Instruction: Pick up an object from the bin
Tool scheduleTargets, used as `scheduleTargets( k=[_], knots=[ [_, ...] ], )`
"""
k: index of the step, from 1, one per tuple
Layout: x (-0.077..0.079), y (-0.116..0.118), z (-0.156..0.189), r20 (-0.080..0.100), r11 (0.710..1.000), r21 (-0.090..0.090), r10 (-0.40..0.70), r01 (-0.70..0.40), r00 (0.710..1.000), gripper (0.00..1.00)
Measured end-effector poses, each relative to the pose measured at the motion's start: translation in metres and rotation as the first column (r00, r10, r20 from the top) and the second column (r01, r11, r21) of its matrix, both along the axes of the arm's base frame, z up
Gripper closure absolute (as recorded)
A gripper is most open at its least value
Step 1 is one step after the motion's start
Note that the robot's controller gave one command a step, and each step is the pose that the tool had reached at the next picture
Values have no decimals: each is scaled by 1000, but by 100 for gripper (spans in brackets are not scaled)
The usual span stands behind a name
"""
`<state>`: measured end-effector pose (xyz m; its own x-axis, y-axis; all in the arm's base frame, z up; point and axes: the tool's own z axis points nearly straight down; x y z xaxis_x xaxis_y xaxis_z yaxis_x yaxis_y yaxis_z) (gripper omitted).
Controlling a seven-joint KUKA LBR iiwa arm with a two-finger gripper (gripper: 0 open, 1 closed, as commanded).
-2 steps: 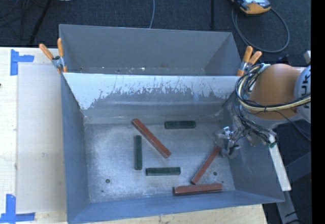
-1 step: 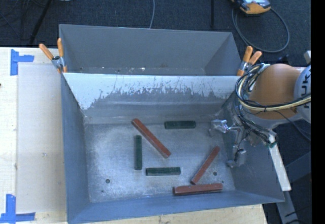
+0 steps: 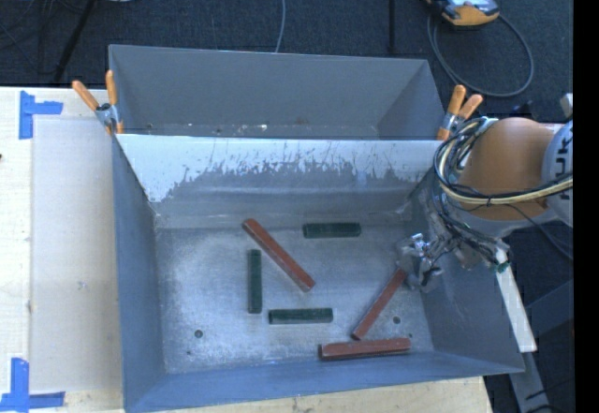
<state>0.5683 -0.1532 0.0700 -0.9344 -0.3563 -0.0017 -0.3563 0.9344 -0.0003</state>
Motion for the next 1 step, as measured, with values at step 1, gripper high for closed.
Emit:
scheduleTargets(
  k=[1],
  knots=[
    [0,0,0,0,1000,0,0,0,1000,0]
  ],
)
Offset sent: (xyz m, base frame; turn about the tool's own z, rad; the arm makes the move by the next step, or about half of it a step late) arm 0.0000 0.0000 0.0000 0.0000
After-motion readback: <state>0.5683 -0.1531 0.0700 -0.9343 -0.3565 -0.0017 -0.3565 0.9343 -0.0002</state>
